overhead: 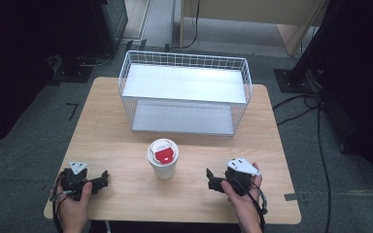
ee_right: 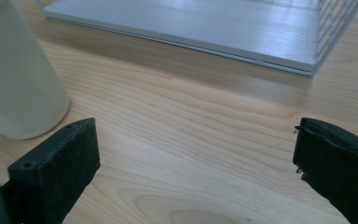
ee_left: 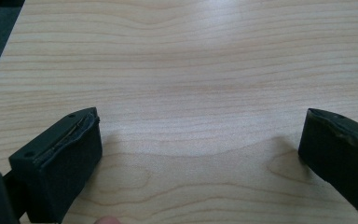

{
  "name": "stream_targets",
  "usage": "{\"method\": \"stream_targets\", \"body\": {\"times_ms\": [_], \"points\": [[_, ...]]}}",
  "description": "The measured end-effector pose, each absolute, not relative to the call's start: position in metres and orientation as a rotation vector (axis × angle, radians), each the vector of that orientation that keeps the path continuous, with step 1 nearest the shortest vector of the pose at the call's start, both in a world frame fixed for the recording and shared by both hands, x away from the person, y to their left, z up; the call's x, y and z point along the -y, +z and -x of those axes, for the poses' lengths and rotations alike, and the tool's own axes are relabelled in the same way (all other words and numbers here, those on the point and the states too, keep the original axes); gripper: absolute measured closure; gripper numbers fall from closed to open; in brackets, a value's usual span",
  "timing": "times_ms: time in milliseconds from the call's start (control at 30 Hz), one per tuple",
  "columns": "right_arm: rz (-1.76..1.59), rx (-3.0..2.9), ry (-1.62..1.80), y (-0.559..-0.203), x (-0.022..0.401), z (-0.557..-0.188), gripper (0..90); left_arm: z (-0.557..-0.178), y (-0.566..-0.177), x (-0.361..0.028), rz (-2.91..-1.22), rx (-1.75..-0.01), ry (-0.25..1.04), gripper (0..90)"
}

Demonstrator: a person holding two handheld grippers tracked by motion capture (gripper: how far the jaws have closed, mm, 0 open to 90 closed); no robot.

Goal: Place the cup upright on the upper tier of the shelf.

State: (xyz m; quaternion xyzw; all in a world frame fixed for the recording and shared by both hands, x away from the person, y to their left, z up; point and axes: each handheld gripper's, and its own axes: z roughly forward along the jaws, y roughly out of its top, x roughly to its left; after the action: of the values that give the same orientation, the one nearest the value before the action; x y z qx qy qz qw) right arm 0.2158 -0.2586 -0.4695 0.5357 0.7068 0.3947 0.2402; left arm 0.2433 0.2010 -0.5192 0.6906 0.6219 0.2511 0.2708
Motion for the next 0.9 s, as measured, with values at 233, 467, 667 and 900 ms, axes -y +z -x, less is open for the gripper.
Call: {"method": "stream_targets", "body": {"times_ms": [233,467,667,900], "points": [[-1.425,-1.975,1.110,-0.470,0.234,-0.219,0.3,-0.243,-0.519,-0.201,-1.864,-1.671,0.673,0.0],[-1.391,-2.002,1.135,-0.471,0.214,-0.221,0.3,-0.243,-0.519,-0.201,-1.868,-1.668,0.672,0.0],[-1.351,-2.028,1.166,-0.470,0.195,-0.223,0.3,-0.243,-0.519,-0.201,-1.867,-1.665,0.671,0.0],[-1.307,-2.042,1.207,-0.473,0.176,-0.223,0.3,-0.243,-0.519,-0.200,-1.869,-1.663,0.671,0.0]]}}
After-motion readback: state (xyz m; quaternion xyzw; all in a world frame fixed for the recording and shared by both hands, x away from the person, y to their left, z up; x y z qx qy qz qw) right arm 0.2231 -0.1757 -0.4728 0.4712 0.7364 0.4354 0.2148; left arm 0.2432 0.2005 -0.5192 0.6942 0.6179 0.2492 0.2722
